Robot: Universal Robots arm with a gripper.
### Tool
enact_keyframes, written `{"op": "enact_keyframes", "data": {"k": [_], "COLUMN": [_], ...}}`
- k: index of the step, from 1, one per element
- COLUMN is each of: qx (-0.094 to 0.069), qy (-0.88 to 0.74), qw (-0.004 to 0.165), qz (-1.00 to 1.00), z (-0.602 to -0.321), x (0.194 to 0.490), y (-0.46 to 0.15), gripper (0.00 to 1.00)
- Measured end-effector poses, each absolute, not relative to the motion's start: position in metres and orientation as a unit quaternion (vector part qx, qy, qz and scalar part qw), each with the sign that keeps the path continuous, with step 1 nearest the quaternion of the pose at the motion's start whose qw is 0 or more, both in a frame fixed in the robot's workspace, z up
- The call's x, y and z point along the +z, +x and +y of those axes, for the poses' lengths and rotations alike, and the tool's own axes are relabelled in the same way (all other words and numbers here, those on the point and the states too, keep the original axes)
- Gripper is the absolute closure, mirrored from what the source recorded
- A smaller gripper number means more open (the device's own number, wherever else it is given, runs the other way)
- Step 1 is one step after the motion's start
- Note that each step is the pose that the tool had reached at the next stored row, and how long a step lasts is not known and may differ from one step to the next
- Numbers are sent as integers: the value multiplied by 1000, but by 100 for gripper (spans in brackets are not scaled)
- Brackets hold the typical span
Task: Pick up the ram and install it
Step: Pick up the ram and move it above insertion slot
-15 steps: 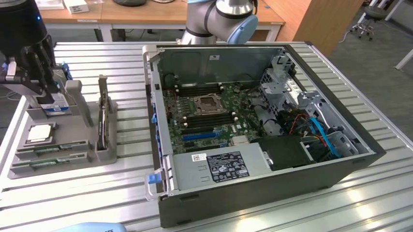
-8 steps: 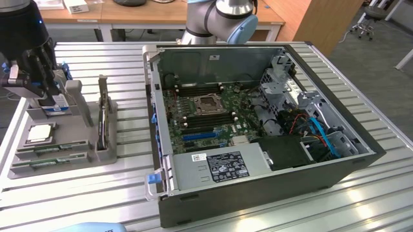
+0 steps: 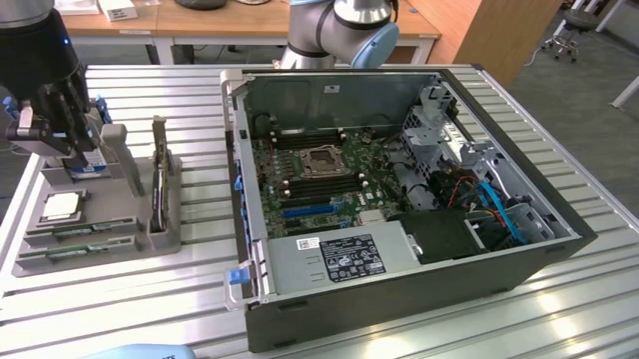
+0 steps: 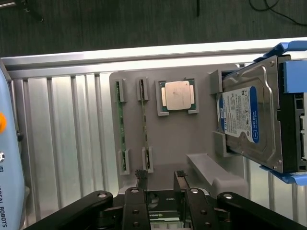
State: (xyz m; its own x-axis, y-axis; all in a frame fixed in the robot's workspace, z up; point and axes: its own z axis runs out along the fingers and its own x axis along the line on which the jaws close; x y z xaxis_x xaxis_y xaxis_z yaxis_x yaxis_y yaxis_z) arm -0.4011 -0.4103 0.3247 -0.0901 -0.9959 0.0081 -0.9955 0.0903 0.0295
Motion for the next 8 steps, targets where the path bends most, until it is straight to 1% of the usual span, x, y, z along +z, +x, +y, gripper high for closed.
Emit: {"op": "enact_keyframes", "data": {"k": [8], "qx": [-8], "qy": [674], "qw": [13], "qz": [-738], "z": [-410], "x": [316], "y": [-401], "gripper": [65]}}
